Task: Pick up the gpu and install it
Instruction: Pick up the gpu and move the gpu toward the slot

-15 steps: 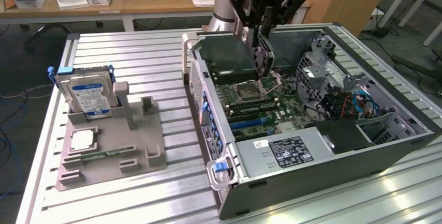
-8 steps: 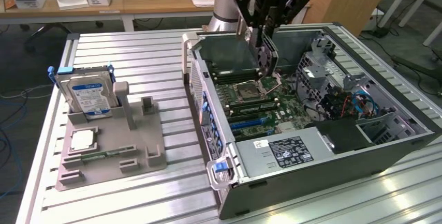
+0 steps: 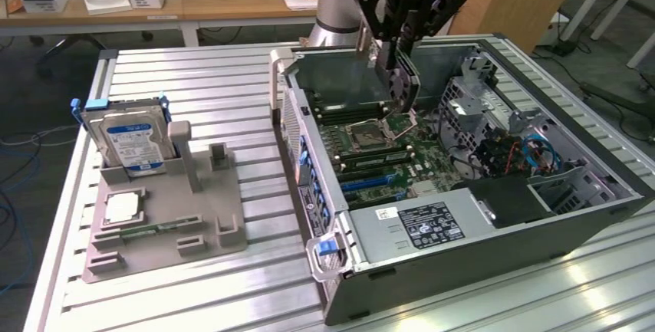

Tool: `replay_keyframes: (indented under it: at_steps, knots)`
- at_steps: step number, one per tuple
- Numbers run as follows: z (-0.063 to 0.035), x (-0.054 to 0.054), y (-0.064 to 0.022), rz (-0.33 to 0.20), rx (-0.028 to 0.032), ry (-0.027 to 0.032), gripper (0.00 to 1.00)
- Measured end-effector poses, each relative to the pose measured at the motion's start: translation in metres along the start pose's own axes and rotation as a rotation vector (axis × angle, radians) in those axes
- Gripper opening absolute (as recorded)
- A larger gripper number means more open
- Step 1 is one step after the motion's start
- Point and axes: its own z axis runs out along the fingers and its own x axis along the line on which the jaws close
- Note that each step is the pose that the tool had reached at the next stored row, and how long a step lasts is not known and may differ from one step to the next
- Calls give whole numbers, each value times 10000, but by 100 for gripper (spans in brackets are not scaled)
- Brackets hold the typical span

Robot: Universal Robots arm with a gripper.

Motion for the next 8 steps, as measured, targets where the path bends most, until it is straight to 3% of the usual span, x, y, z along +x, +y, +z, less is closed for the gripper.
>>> replay_keyframes:
  at_steps: [8]
  knots:
    - [4,-115,1,0,-1,-1,26]
